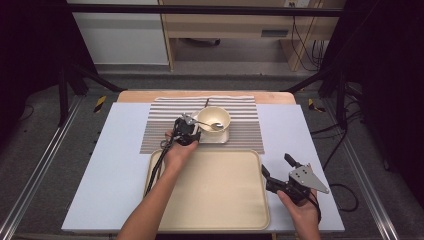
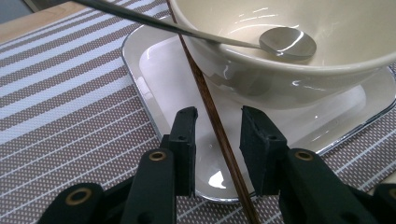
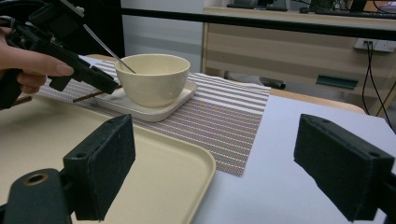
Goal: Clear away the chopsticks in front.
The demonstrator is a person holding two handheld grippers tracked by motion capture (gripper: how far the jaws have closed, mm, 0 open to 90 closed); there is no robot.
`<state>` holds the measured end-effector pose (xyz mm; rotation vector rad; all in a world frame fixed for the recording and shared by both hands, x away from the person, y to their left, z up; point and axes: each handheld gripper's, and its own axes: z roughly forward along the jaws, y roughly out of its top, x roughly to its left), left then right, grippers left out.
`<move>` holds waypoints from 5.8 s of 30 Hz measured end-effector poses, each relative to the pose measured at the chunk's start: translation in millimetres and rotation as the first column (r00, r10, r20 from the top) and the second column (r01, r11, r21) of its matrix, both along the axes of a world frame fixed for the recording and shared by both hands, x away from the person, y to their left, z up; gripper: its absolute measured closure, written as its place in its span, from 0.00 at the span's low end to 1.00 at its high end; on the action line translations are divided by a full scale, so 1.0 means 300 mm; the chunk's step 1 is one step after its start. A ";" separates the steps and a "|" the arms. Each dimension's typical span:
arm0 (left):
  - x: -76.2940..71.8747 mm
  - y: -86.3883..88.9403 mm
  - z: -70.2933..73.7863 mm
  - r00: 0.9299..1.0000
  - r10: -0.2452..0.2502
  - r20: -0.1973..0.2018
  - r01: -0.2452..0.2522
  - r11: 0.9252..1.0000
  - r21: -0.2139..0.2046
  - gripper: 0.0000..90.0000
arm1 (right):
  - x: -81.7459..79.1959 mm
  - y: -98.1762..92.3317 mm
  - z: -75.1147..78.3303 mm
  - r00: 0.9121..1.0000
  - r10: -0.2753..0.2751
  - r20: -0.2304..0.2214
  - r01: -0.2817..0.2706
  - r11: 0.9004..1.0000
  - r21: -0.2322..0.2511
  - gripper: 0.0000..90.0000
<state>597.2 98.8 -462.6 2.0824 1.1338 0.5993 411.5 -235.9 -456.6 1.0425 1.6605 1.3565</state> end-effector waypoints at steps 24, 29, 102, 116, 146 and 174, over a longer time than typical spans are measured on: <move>0.009 -0.008 -0.016 0.998 0.062 -0.013 -0.063 0.997 -0.033 0.83 | 0.001 0.000 -0.002 1.000 0.000 -0.006 0.000 1.000 -0.001 0.14; 0.006 -0.017 -0.018 0.997 0.078 -0.021 -0.079 0.996 -0.036 0.84 | 0.001 0.001 -0.002 1.000 0.000 -0.007 0.000 1.000 -0.002 0.14; -0.250 0.165 0.076 0.967 0.252 0.026 -0.251 0.967 -0.047 0.95 | 0.002 0.021 -0.002 1.000 0.016 -0.015 -0.017 1.000 -0.022 0.14; -0.463 0.245 0.113 0.960 0.280 0.029 -0.275 0.955 -0.109 0.95 | -0.004 0.011 0.007 1.000 0.003 -0.005 -0.003 1.000 -0.017 0.14; -0.750 0.247 0.073 0.941 0.330 0.072 -0.315 0.935 -0.164 0.95 | -0.005 0.018 -0.006 1.000 -0.009 -0.029 0.007 0.997 -0.075 0.13; -0.900 0.246 -0.041 0.911 0.411 0.021 -0.401 0.898 -0.185 0.95 | 0.002 0.027 -0.015 0.999 -0.002 -0.046 -0.002 0.997 -0.080 0.13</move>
